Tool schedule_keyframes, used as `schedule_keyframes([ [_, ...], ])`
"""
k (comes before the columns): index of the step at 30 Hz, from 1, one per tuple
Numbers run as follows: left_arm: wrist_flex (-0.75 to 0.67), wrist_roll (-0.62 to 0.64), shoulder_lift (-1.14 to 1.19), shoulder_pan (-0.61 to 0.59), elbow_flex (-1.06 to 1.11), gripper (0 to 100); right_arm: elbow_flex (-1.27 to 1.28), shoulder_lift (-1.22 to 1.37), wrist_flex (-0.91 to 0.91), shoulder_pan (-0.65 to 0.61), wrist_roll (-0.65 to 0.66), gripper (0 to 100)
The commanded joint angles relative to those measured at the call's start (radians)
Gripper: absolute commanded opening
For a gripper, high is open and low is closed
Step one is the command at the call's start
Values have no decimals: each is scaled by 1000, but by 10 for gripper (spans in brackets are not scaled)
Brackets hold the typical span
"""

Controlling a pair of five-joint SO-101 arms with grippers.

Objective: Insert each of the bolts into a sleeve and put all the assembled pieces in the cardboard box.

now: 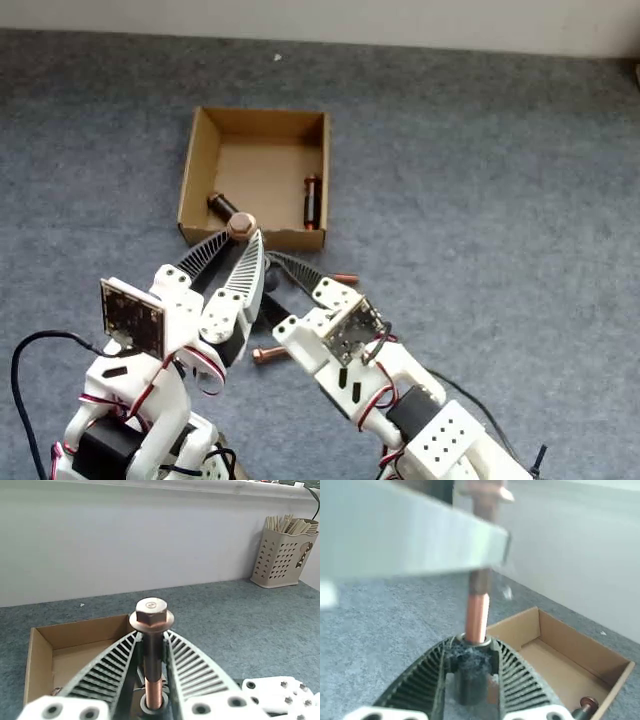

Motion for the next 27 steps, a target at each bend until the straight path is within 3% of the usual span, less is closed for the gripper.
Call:
schedule_keyframes([
  [1, -23, 3, -7, 15, -5, 5, -18, -19, -31, -19, 12, 5],
  [17, -14, 0, -8, 5, 58, 10, -70, -21, -31, -1, 8, 5],
  [22, 23, 2, -8, -36, 53, 139, -68, -21, -31, 12, 6, 5],
  [27, 57, 2, -8, -122, 16, 158, -62, -21, -27, 13, 6, 5],
])
